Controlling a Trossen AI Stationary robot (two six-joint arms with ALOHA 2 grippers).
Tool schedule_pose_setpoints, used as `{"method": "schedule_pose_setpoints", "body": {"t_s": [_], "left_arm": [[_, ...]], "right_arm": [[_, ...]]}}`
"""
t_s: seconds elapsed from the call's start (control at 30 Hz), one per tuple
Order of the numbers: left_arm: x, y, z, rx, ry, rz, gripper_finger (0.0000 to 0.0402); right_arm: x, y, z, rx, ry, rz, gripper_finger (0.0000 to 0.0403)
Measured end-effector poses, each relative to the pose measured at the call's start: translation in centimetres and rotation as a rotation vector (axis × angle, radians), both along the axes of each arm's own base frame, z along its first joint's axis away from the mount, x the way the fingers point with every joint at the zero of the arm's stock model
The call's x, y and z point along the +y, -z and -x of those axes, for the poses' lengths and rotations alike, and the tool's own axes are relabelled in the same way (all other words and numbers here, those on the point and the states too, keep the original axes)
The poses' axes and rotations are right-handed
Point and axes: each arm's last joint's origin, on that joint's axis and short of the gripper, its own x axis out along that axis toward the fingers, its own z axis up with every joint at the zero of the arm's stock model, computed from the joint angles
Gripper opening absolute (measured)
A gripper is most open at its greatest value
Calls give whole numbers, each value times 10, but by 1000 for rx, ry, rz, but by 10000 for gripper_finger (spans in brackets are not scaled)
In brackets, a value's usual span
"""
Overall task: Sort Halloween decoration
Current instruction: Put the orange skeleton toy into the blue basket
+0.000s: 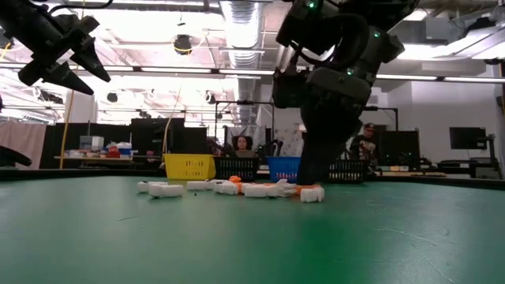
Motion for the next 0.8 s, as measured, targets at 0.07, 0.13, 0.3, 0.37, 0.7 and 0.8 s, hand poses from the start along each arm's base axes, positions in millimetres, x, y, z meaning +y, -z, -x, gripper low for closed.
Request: {"method": "schedule_pose_setpoints", "body": {"t_s": [0.07, 0.13, 0.3, 0.37, 0.7, 0.8], "left_arm": [[0, 0, 0, 1, -1, 2, 256], [0, 0, 0, 2, 0, 2, 256], [0, 1, 0, 2, 15, 15, 256], [-1, 1, 0, 2, 16, 15, 256], [-1, 1, 0, 1, 16, 16, 256], [-1, 1, 0, 1, 16, 16, 256]], "right_arm": [[-1, 1, 1, 14, 15, 8, 236], [-1, 1, 2, 25, 34, 0, 217], [-1, 2, 2, 28, 34, -1, 150], [-1, 2, 2, 28, 26, -11, 130], [-1, 0, 2, 25, 24, -16, 40], [-1, 0, 2, 24, 29, -16, 14]]}}
